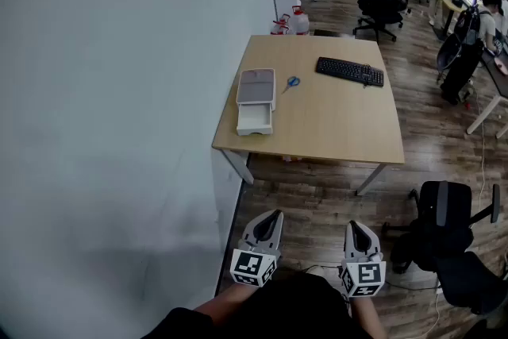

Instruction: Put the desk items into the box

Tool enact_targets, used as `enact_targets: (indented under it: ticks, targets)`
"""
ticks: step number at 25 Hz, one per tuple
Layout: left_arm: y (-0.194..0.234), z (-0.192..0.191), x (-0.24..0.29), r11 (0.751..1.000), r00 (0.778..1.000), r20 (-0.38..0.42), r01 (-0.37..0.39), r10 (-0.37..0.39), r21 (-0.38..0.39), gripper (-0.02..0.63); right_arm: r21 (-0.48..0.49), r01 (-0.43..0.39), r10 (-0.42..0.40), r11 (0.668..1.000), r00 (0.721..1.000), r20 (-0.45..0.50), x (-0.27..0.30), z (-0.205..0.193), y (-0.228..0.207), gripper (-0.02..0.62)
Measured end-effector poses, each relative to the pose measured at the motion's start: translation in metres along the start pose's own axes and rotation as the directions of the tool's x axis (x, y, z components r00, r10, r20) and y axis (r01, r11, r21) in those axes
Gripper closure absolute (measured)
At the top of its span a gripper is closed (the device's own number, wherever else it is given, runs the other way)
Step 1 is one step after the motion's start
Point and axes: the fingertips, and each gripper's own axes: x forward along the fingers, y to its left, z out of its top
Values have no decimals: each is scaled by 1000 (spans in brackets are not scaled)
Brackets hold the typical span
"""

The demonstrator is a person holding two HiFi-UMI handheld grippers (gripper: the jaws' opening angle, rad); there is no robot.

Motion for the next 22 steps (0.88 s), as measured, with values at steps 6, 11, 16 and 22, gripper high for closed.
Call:
enact_targets:
  ticks: [6,11,16,22]
  targets:
    - [-8,-9,22,1000,1000,1,-26,26,2,586,54,-15,11,998,998,61,-1,2,-37,535]
    - [-13,-16,29,997,997,-10,-80,80,3,586,73,-15,12,997,999,41,-6,-14,-69,535]
    - [-23,-11,44,997,997,-37,-62,63,37,586,110,99,-103,989,994,34,-15,-27,-105,535]
    - [-13,-18,92,1000,998,-64,-17,16,-16,586,158,132,-130,979,991,-20,14,-40,-123,535]
